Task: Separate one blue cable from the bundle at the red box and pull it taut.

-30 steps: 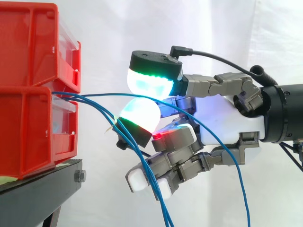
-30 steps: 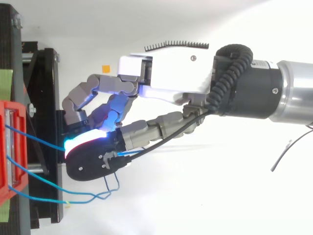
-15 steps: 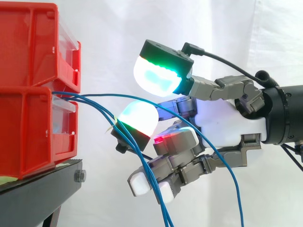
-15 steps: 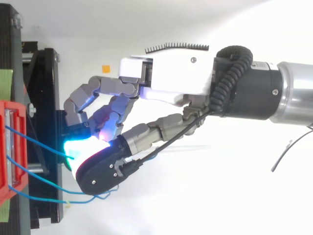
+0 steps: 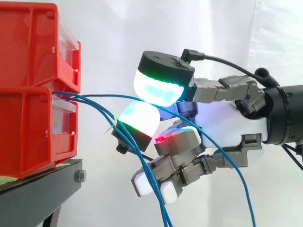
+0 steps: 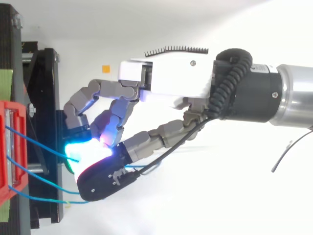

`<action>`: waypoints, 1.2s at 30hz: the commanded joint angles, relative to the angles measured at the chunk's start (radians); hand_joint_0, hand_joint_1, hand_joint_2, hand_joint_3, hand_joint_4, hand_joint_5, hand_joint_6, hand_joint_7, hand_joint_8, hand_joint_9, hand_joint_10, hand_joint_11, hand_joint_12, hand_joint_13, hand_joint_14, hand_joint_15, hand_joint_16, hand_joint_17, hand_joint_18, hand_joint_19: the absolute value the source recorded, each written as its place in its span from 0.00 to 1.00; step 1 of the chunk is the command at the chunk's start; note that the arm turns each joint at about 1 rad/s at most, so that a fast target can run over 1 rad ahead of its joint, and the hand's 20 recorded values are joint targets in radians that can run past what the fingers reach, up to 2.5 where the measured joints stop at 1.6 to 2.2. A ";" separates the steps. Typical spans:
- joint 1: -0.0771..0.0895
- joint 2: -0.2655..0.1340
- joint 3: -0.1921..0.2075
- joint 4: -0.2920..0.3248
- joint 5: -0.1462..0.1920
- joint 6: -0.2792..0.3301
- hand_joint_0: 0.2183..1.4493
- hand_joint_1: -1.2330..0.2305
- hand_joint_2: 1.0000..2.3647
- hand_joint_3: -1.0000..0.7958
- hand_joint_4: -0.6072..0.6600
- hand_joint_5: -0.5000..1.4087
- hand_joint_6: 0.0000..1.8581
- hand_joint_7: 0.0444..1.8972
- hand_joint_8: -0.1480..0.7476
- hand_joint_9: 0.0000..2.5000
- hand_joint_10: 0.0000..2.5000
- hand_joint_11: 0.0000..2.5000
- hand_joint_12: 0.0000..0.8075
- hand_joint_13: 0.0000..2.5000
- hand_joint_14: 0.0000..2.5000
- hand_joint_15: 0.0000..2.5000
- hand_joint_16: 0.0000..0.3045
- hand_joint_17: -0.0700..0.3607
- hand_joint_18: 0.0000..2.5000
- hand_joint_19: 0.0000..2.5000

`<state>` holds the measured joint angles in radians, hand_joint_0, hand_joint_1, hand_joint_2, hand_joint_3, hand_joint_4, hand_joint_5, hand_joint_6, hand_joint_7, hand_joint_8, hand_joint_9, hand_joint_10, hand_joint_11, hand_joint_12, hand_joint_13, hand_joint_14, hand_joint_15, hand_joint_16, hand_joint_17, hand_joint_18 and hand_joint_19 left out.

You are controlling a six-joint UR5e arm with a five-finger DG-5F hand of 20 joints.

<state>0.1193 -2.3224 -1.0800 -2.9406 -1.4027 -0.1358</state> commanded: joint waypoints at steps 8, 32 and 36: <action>0.000 0.000 -0.006 0.000 -0.001 0.013 0.31 0.31 0.02 0.58 0.39 0.19 0.48 0.67 0.48 0.46 0.01 0.40 0.49 0.33 0.01 0.22 0.20 0.47 0.30 0.29; -0.009 0.017 -0.014 -0.078 -0.085 0.104 0.31 0.31 0.01 0.59 0.40 0.20 0.48 0.66 0.52 0.39 0.01 0.28 0.50 0.34 0.01 0.20 0.19 0.46 0.33 0.27; -0.009 0.031 -0.015 -0.132 -0.088 0.104 0.31 0.31 0.01 0.58 0.41 0.20 0.48 0.65 0.53 0.38 0.01 0.30 0.50 0.34 0.01 0.21 0.18 0.45 0.33 0.25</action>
<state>0.1110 -2.3037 -1.0935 -3.0300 -1.4863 -0.0313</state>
